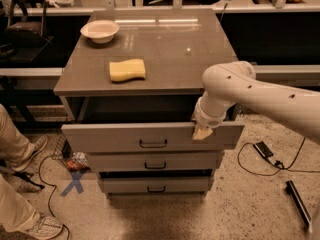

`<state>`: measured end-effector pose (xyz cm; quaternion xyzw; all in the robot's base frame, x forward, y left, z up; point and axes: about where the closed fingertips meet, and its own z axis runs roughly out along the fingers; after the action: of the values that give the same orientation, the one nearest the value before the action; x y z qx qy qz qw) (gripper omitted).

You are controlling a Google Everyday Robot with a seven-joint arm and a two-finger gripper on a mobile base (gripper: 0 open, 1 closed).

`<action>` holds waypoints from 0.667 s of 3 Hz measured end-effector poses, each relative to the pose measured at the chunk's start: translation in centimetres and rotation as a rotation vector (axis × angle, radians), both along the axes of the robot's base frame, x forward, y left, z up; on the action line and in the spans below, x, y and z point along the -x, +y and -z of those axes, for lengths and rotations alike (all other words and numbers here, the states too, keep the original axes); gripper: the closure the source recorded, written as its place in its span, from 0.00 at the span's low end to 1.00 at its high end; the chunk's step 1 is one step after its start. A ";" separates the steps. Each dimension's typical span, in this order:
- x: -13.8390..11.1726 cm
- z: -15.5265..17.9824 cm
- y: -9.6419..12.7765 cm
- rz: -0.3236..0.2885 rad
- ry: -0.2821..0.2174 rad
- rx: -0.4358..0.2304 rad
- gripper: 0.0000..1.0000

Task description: Open top drawer

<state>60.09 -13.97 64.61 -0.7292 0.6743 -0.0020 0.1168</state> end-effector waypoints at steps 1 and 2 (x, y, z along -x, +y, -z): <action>0.0 0.0 0.0 0.000 0.000 0.000 0.84; 0.0 0.2 0.0 -0.001 0.003 0.000 0.61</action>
Offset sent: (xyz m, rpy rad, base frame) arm 0.0001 0.0000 0.0000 0.0000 0.0000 0.0000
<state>60.04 -13.93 64.44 -0.7296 0.6741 -0.0009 0.1157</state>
